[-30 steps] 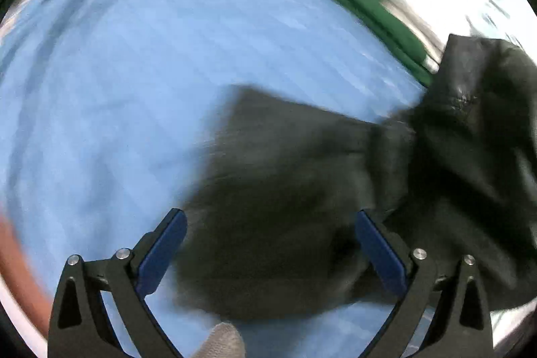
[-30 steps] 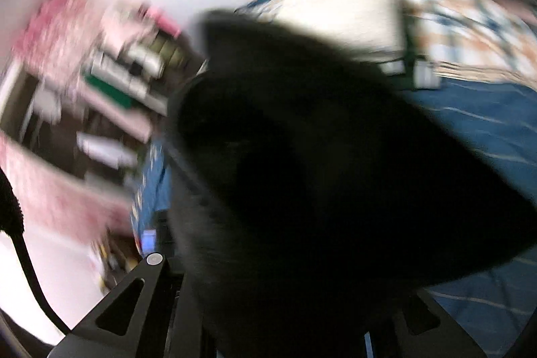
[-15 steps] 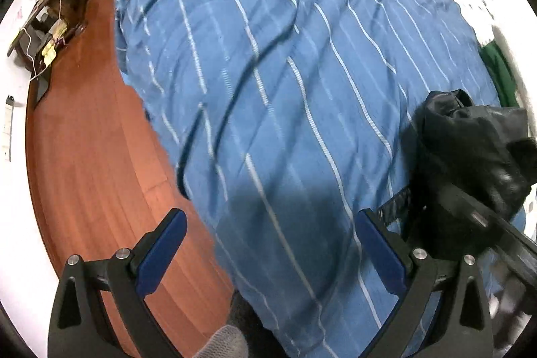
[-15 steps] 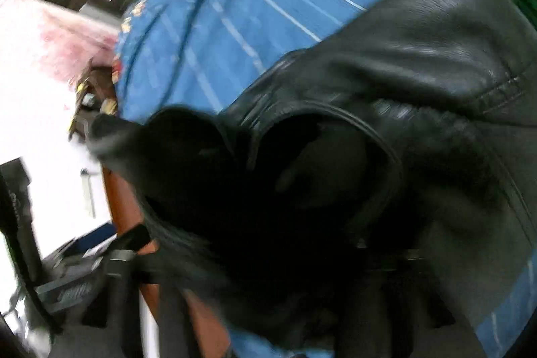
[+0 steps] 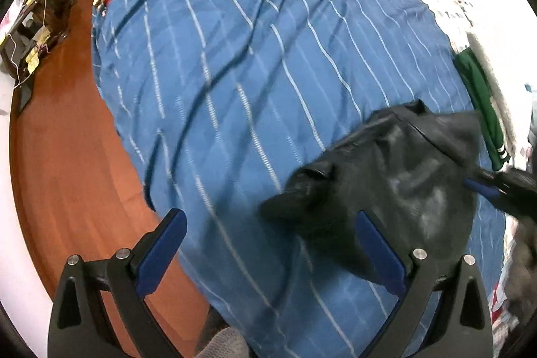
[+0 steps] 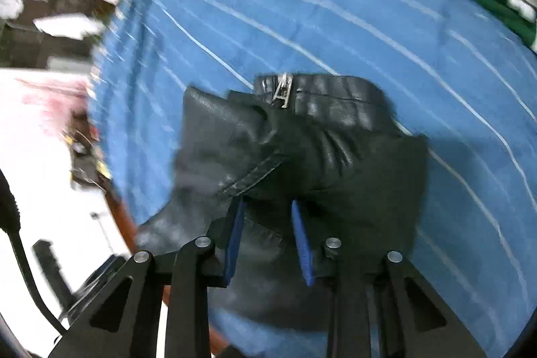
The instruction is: Fold large clothes
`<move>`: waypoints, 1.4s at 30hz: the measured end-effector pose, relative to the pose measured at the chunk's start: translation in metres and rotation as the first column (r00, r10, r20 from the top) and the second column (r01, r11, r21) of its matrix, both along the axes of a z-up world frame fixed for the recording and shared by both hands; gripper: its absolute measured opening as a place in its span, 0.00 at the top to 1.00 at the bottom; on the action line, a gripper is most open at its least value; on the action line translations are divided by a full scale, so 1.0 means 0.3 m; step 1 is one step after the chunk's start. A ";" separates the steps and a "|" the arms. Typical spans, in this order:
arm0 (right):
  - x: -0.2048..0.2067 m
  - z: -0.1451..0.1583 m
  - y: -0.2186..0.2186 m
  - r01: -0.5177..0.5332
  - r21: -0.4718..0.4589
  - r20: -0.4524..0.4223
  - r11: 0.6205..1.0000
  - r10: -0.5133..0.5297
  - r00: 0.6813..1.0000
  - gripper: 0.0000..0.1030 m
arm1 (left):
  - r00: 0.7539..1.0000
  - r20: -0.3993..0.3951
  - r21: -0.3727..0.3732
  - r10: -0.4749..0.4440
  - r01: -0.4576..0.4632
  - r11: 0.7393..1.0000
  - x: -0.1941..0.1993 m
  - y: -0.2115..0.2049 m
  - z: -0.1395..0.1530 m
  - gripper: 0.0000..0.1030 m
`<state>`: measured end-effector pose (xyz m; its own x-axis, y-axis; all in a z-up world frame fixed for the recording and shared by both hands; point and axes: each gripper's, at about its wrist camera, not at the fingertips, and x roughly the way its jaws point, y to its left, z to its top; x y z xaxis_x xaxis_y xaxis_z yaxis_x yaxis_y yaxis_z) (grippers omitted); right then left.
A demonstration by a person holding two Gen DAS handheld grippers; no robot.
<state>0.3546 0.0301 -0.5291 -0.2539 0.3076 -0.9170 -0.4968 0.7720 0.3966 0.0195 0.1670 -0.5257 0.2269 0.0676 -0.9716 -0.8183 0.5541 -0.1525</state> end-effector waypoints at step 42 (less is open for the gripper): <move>0.041 -0.410 -0.420 0.276 0.383 -0.441 0.882 -0.088 0.893 0.20 | 0.937 0.194 -0.225 0.291 -0.247 0.943 0.024 -0.011 -0.233 0.06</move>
